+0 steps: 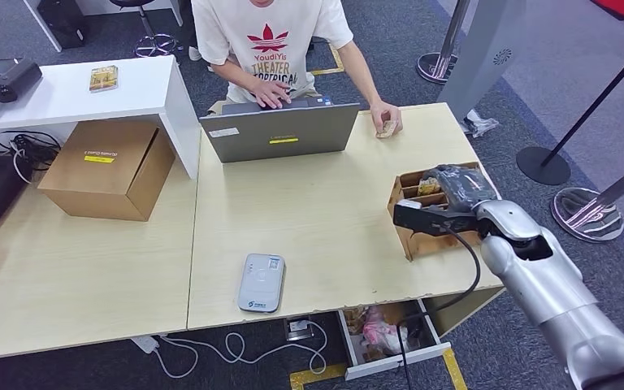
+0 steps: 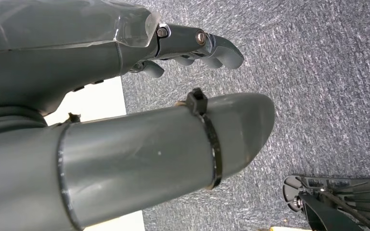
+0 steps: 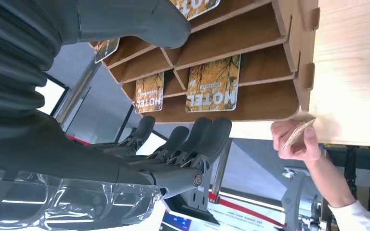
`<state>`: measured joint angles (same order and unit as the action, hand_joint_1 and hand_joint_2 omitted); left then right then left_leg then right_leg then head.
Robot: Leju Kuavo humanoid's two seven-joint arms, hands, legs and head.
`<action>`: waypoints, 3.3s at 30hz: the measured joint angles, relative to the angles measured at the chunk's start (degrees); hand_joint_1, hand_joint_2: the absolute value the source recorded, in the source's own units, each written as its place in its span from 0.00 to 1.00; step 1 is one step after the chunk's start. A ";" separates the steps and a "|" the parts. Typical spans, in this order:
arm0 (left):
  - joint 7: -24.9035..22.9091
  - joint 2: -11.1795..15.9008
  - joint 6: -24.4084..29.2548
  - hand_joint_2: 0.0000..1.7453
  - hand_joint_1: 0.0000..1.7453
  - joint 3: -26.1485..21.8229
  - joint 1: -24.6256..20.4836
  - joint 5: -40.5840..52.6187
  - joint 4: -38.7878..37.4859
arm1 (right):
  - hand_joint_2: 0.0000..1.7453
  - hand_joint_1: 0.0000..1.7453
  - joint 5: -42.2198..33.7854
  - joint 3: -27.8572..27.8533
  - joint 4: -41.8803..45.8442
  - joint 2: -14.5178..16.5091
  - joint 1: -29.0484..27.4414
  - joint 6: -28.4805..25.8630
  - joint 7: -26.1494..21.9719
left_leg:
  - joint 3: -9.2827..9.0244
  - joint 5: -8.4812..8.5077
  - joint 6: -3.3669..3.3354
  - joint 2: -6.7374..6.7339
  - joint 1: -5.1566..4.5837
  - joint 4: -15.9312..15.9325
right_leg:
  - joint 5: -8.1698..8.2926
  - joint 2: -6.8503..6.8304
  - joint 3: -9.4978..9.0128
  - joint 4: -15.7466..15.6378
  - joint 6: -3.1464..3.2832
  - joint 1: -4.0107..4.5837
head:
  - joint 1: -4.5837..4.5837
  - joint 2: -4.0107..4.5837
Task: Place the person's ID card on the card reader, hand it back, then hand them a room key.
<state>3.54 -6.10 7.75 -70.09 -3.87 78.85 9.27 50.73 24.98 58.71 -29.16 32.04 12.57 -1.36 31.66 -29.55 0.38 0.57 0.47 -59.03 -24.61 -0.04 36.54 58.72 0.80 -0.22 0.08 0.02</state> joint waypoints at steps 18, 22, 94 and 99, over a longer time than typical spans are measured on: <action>-0.01 0.00 0.14 0.00 0.00 0.00 -0.04 -0.59 0.00 | 1.00 0.37 -1.72 1.11 -1.42 0.00 0.94 2.75 -1.63 | 0.02 0.00 0.00 0.00 0.00 0.00 | 0.00 -0.01 -0.01 0.00 0.00 0.00 | -0.01 0.00; -0.01 0.00 0.20 0.00 0.00 -0.01 -0.04 -0.61 0.00 | 1.00 0.37 -2.07 1.78 -2.01 0.00 1.40 2.91 -1.67 | 0.02 0.00 0.00 0.00 0.00 0.00 | 0.00 -0.01 0.00 0.00 0.00 0.00 | -0.01 0.00; 0.16 0.07 0.12 0.00 0.00 0.04 -0.14 0.33 0.02 | 1.00 0.91 -3.88 -0.16 0.86 -3.81 -5.35 2.97 0.95 | -0.02 0.00 0.00 0.01 -0.01 0.00 | 0.00 -0.01 -0.02 -0.01 0.00 0.00 | -0.01 0.00; 0.15 0.10 0.12 0.00 0.00 0.04 -0.16 0.34 0.04 | 1.00 0.90 -3.75 -0.67 0.96 -3.85 -5.71 3.05 1.10 | -0.03 0.00 0.00 0.00 -0.01 0.00 | 0.00 0.00 -0.02 -0.01 0.00 0.00 | -0.01 0.00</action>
<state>3.69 -6.00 7.87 -70.05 -4.03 79.19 9.31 46.98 24.31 59.67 -33.00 26.34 15.63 -0.26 31.63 -29.55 0.38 0.57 0.46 -59.03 -24.61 -0.04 36.52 58.71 0.80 -0.22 0.07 0.02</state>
